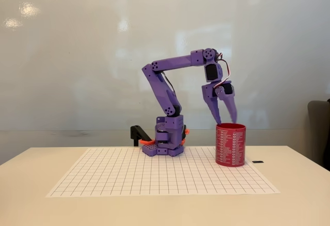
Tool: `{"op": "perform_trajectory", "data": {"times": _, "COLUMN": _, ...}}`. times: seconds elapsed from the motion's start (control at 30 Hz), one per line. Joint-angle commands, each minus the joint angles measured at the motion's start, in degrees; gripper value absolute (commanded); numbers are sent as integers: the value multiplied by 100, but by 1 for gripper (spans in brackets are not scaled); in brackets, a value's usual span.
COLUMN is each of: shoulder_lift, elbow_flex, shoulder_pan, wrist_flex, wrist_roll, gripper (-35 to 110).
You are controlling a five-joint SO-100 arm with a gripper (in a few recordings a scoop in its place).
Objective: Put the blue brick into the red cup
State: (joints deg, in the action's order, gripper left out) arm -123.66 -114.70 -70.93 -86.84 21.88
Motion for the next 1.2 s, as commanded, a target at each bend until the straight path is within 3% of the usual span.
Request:
{"op": "perform_trajectory", "data": {"times": 0.0, "shoulder_lift": -26, "elbow_flex": 62, "shoulder_pan": -70, "wrist_flex": 62, "wrist_roll": 26, "gripper": 0}}
{"op": "perform_trajectory", "data": {"times": 0.23, "shoulder_lift": -290, "elbow_flex": 35, "shoulder_pan": 483, "wrist_flex": 642, "wrist_roll": -97, "gripper": 0}}
{"op": "perform_trajectory", "data": {"times": 0.6, "shoulder_lift": -1450, "elbow_flex": 132, "shoulder_pan": 3850, "wrist_flex": 3375, "wrist_roll": -580, "gripper": 0}}
{"op": "perform_trajectory", "data": {"times": 0.9, "shoulder_lift": -3823, "elbow_flex": 35, "shoulder_pan": 5344, "wrist_flex": 3357, "wrist_roll": -993, "gripper": 0}}
{"op": "perform_trajectory", "data": {"times": 1.17, "shoulder_lift": -5590, "elbow_flex": 44, "shoulder_pan": 6706, "wrist_flex": 2004, "wrist_roll": -1564, "gripper": -1}}
